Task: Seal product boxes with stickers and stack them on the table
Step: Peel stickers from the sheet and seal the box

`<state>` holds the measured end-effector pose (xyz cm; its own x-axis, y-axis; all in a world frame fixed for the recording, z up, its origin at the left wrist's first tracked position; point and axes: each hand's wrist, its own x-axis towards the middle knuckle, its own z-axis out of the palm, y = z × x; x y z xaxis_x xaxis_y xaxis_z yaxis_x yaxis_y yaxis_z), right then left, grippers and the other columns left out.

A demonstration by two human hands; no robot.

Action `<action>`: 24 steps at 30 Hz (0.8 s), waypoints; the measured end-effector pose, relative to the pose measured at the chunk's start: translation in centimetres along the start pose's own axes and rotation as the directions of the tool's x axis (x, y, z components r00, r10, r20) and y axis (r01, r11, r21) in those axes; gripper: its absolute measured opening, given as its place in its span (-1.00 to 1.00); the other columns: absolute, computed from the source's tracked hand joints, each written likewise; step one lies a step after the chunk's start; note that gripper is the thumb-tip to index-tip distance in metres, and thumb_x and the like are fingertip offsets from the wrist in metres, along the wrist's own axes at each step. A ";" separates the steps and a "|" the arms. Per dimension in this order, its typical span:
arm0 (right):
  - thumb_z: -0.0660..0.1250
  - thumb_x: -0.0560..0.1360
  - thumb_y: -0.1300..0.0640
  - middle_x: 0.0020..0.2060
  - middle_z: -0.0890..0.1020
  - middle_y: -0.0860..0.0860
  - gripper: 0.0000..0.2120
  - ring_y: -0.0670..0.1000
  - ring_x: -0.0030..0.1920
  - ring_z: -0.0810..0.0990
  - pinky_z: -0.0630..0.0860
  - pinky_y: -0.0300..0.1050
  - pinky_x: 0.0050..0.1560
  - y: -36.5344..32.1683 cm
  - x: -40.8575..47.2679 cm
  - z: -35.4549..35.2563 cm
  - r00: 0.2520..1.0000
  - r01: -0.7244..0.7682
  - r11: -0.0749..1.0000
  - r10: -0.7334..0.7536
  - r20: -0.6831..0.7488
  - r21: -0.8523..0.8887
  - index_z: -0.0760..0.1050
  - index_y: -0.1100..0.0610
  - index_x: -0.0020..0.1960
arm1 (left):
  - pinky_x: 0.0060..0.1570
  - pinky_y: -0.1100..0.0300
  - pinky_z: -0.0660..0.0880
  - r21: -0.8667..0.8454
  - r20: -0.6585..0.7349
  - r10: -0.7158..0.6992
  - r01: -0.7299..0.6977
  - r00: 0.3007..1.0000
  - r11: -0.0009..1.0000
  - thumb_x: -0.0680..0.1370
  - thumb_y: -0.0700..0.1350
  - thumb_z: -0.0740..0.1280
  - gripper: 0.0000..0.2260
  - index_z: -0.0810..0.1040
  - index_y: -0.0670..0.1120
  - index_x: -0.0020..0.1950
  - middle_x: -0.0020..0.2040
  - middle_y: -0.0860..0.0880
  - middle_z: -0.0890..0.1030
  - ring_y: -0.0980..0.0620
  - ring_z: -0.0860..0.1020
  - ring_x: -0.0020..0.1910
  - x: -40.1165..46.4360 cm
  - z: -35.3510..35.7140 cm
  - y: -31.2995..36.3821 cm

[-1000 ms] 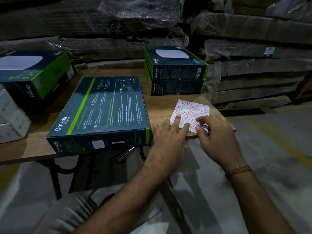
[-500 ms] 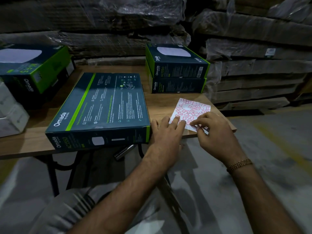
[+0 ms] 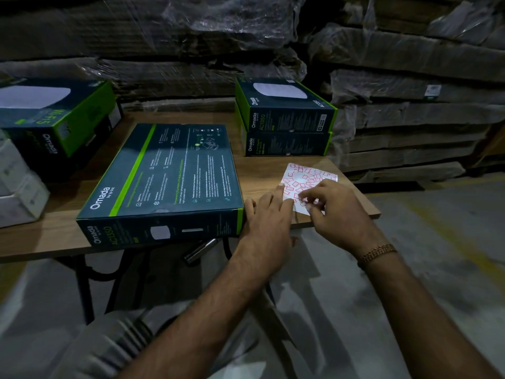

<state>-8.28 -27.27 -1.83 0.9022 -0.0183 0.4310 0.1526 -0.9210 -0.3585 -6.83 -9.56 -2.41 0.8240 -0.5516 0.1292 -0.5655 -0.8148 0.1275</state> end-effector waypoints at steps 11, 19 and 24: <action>0.35 0.57 0.31 0.03 0.60 -0.03 -0.68 -0.02 0.03 0.54 0.53 -0.08 0.05 0.8 1.8 -0.6 0.995 0.036 0.996 -0.029 0.092 -0.076 0.74 -0.02 0.13 | 0.63 -0.29 -0.06 -0.031 0.013 -0.002 0.003 1.000 1.000 0.64 0.09 0.42 -0.28 0.11 -0.03 0.67 0.70 -0.02 0.16 -0.09 0.04 0.67 -0.2 -0.4 0.1; 0.50 0.53 0.25 -0.06 0.63 -0.10 -0.84 -0.20 -0.12 0.51 0.49 -0.22 -0.12 1.1 3.2 -1.2 0.984 0.112 0.990 -0.098 0.149 -0.085 0.72 -0.01 -0.02 | 0.61 -0.29 -0.06 -0.009 0.019 0.005 -0.005 1.000 1.000 0.63 0.11 0.44 -0.26 0.14 -0.04 0.67 0.71 -0.04 0.18 -0.11 0.05 0.68 -0.3 -0.4 0.0; 0.50 0.55 0.25 -0.07 0.65 -0.10 -0.85 -0.16 -0.09 0.53 0.41 -0.34 -0.14 1.2 3.8 -1.5 0.976 0.131 0.986 -0.110 0.189 -0.100 0.69 0.00 -0.04 | 0.60 -0.30 -0.05 0.018 0.036 0.007 -0.007 0.999 1.000 0.64 0.12 0.43 -0.27 0.14 -0.03 0.68 0.72 -0.04 0.14 -0.12 0.03 0.68 -0.3 -0.4 0.0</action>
<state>-5.31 -29.01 0.58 0.9398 0.1573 0.3034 0.2282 -0.9497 -0.2146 -7.07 -9.35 -2.02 0.8209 -0.5632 0.0948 -0.5709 -0.8138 0.1084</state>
